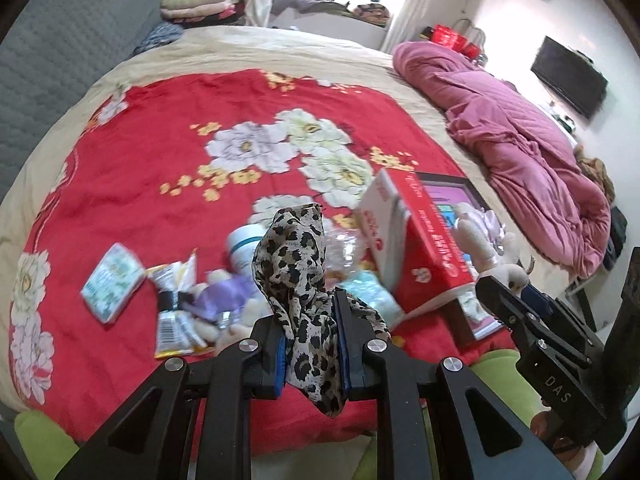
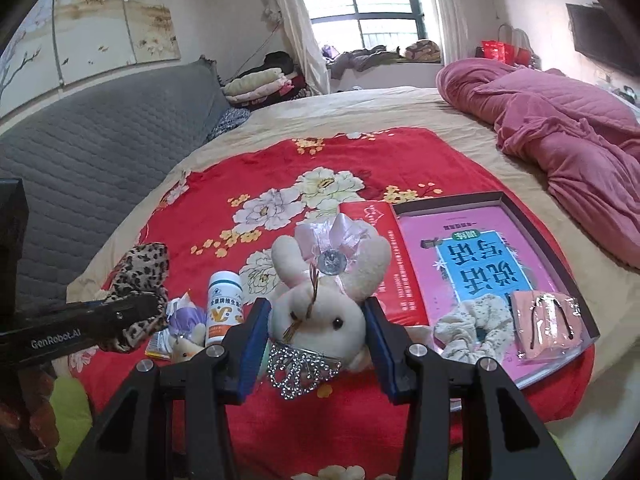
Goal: Organize soft objects
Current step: 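Lift and carry the leopard scrunchie and plush bunny toward the pink book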
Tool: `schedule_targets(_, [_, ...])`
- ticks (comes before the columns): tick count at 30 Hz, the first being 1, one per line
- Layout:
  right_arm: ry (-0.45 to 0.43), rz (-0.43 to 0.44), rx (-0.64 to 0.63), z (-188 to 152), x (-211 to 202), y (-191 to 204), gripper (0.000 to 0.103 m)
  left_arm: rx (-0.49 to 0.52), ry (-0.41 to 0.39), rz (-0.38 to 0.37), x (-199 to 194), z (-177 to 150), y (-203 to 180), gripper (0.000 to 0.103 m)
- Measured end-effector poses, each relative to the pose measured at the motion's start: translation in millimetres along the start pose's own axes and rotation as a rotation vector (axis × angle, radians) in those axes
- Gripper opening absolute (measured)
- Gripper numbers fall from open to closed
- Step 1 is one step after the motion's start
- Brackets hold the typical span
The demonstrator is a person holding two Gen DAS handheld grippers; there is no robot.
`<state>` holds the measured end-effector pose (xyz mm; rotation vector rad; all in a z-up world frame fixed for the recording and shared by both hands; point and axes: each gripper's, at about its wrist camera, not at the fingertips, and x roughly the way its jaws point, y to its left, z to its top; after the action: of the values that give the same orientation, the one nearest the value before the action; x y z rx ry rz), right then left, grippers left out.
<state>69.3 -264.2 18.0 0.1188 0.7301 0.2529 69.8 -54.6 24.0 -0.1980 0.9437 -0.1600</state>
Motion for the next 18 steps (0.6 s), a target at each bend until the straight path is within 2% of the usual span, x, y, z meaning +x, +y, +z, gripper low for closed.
schedule_targets(8, [-0.034, -0.015, 0.064, 6.9, -22.9, -27.7, 0.047, 0.076, -0.001, -0.038, 3.0, 10.4, -42.6, 0.02])
schedule_targets(18, [-0.083, -0.111, 0.155, 18.6, -49.2, -84.3, 0.047, 0.171, -0.003, -0.112, 7.0, 23.0, -99.3, 0.02])
